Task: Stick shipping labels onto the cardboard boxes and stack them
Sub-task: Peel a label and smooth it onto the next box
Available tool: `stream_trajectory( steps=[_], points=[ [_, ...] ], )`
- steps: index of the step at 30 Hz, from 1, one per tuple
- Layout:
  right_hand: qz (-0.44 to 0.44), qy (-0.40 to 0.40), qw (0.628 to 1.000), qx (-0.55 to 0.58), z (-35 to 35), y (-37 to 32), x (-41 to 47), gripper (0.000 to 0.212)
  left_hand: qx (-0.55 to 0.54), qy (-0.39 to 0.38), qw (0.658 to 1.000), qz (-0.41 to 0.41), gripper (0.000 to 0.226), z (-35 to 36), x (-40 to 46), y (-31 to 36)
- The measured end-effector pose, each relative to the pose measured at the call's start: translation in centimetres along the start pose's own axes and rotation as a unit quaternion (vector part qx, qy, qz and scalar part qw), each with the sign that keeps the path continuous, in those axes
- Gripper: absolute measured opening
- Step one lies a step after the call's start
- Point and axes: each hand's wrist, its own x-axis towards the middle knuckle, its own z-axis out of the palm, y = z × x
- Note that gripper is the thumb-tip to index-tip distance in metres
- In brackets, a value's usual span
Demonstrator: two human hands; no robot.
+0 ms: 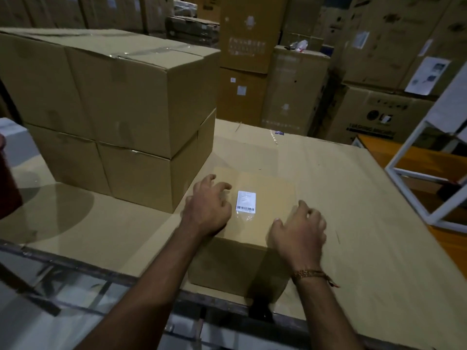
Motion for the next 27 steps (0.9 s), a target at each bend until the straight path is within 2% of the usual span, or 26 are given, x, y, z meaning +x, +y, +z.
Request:
stream_trajectory(
  steps=[2,5,10,16,19,22,27],
  points=[
    [-0.071,0.054,0.996,0.014,0.2,-1.3,1.0,0.06,0.01,-0.049,0.999,0.022,0.05,0.6,1.1,-0.7],
    [-0.119,0.008,0.991,0.063,1.3,-3.0,3.5,0.038,0.038,-0.108,0.993,0.036,0.059,1.3,1.9,-1.5],
    [-0.145,-0.073,0.986,0.025,3.2,-4.5,6.9,0.03,0.056,-0.114,0.99,0.06,0.068,1.6,2.1,-1.7],
    [-0.17,0.001,0.985,0.018,4.6,-4.7,6.9,0.022,0.058,-0.124,0.989,0.062,0.072,1.6,2.3,-2.2],
    [-0.184,0.011,0.983,0.02,5.0,-4.6,6.7,0.022,0.066,-0.119,0.988,0.067,0.073,1.7,2.1,-2.1],
    [-0.177,0.008,0.984,0.031,4.8,-4.7,6.9,0.018,0.064,-0.117,0.989,0.064,0.075,1.6,2.1,-2.1],
    [-0.09,-0.02,0.995,0.03,4.4,-5.6,8.6,0.01,0.072,-0.118,0.988,0.063,0.083,1.4,2.0,-2.0]
  ],
)
